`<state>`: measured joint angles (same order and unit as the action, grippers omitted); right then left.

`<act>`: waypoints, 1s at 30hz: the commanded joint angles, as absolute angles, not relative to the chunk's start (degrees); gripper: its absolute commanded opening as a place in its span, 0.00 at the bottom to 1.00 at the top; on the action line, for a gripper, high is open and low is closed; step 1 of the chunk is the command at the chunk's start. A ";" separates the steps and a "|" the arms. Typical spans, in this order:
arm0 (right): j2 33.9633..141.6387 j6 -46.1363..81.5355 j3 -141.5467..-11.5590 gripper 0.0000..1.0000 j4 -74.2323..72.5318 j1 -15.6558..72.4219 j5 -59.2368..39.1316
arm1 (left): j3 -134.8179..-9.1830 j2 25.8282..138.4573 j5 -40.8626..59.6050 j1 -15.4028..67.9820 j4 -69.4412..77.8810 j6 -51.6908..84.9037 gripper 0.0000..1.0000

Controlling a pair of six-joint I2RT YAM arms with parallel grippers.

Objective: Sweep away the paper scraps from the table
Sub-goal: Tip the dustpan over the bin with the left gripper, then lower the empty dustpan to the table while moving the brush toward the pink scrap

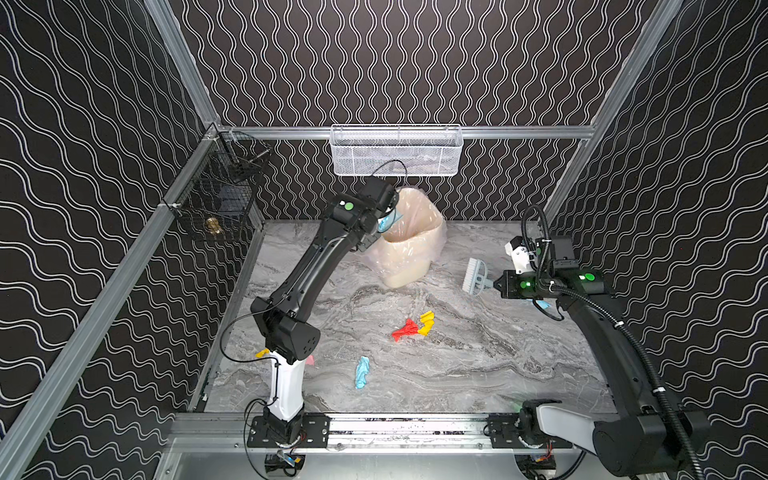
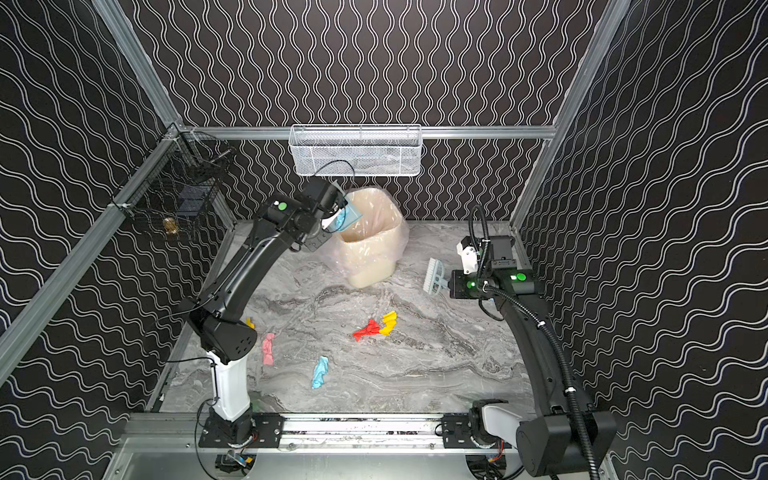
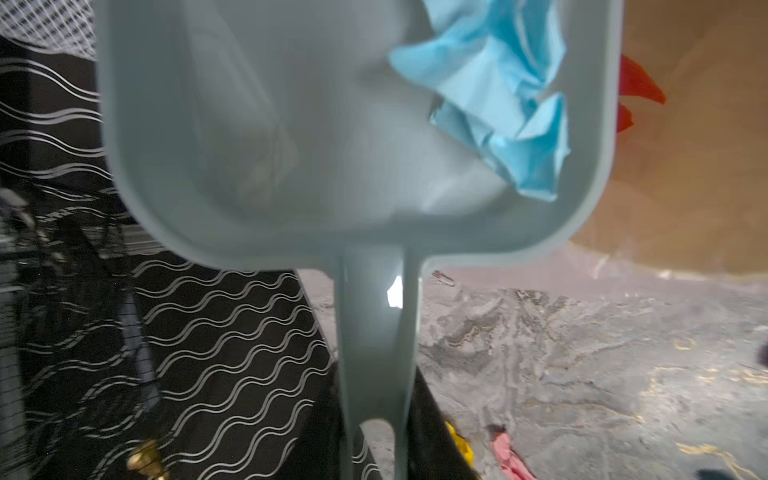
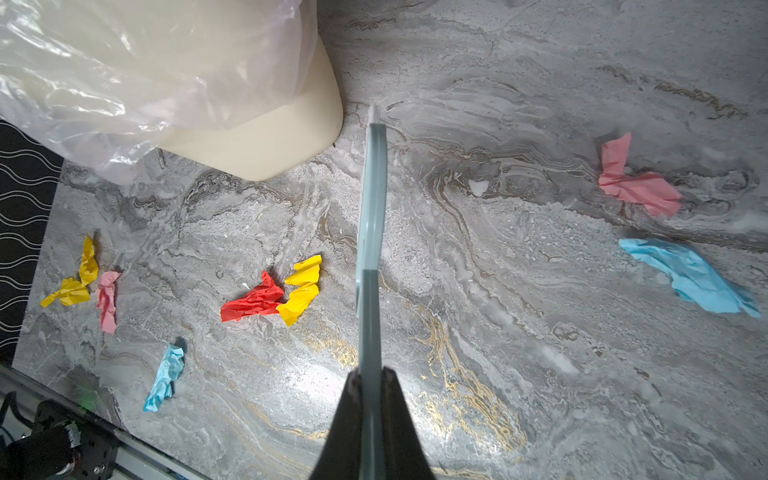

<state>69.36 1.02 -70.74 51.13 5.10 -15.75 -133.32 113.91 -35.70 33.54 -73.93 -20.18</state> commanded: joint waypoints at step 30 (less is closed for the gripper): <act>68.82 3.96 -69.37 0.00 48.28 5.10 11.22 | -118.12 100.92 -36.51 45.70 -54.64 -20.20 0.00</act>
